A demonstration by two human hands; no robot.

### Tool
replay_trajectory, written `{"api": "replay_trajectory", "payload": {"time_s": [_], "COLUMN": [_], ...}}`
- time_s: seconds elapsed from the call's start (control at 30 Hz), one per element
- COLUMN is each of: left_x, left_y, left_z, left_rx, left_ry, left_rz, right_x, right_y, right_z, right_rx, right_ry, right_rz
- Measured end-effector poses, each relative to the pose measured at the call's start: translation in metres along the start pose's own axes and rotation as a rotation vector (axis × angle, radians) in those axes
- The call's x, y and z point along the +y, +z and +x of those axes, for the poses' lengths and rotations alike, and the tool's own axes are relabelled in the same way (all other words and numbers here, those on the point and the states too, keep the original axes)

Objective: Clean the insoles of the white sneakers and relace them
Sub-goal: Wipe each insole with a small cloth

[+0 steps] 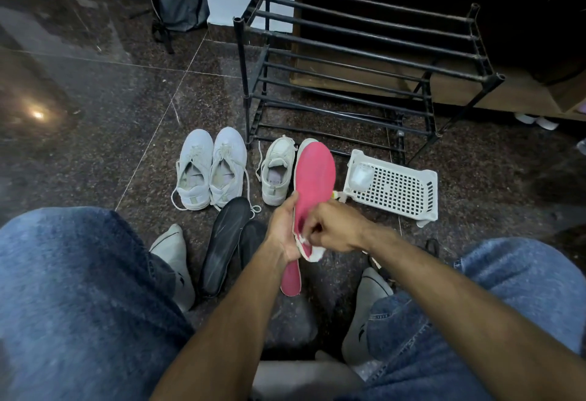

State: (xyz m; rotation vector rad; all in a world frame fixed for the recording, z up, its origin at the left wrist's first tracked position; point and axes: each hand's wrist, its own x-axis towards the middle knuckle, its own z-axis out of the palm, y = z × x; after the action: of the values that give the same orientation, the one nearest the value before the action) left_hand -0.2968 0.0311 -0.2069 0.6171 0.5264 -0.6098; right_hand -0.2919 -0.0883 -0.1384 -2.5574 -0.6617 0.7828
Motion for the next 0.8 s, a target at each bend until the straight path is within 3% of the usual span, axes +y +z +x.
{"api": "replay_trajectory", "payload": {"time_s": [0.07, 0.2, 0.3, 0.37, 0.5, 0.57, 0.63, 0.73, 0.8], "left_x": [0.001, -0.002, -0.003, 0.0, 0.005, 0.005, 0.006, 0.006, 0.005], "left_y": [-0.001, 0.008, 0.008, 0.007, -0.003, -0.004, -0.003, 0.0, -0.002], "left_z": [0.0, -0.005, -0.006, -0.005, 0.002, 0.001, 0.0, -0.003, -0.002], "left_rx": [0.007, -0.023, -0.025, -0.008, 0.048, 0.06, 0.038, 0.028, 0.027], "left_ry": [-0.013, 0.01, 0.003, -0.005, -0.013, -0.023, -0.019, -0.007, 0.001], "left_rz": [0.018, -0.03, -0.044, -0.041, -0.006, 0.004, 0.001, -0.029, -0.024], "right_x": [0.002, 0.01, 0.004, -0.003, -0.003, 0.004, 0.011, 0.013, 0.013], "right_y": [-0.002, -0.008, 0.001, 0.011, 0.01, 0.003, 0.0, -0.001, 0.002], "right_z": [-0.002, 0.005, 0.011, 0.011, 0.002, -0.003, -0.003, 0.005, 0.009], "right_rx": [-0.059, 0.385, 0.513, 0.411, -0.012, -0.113, -0.024, 0.373, 0.527], "right_ry": [-0.029, 0.078, 0.16, 0.154, 0.045, 0.02, 0.038, 0.137, 0.2], "right_rz": [-0.015, -0.101, -0.111, -0.004, 0.255, 0.292, 0.298, 0.392, 0.398]}}
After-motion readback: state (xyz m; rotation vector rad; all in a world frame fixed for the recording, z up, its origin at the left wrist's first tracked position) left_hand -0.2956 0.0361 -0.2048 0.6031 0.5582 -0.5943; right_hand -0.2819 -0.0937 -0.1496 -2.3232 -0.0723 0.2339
